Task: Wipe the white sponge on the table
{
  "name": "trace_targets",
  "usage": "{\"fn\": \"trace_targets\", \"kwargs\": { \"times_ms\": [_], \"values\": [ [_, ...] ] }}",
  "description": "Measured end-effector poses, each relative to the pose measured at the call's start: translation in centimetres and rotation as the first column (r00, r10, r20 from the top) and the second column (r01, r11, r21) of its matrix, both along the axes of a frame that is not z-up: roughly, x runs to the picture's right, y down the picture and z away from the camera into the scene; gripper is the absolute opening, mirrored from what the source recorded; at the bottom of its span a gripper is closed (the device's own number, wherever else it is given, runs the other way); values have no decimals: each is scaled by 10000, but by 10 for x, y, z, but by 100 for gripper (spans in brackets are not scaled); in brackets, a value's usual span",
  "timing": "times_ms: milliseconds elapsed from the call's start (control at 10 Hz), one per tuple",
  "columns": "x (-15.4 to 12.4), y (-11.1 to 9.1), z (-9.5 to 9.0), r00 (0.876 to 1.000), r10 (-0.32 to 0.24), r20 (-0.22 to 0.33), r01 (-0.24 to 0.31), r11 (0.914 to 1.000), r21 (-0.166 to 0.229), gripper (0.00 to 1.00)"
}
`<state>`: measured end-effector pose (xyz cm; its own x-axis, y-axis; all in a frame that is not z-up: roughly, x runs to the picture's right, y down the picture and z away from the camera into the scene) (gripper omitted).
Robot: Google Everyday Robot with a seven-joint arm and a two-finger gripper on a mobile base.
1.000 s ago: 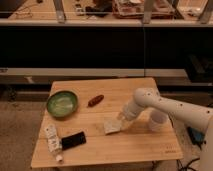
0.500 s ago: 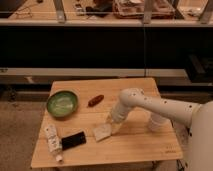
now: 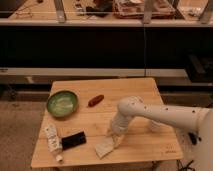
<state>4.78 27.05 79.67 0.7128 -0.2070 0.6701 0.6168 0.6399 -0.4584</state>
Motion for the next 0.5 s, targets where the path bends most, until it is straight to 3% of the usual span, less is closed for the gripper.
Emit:
{"fn": "trace_targets", "kwargs": {
  "times_ms": [300,500],
  "values": [
    [46,0,-13,9952,563,-804,-551,9983,178,5],
    [81,-9,-15,9806,1322,-1449,-1263,9908,489,5]
  ]
}}
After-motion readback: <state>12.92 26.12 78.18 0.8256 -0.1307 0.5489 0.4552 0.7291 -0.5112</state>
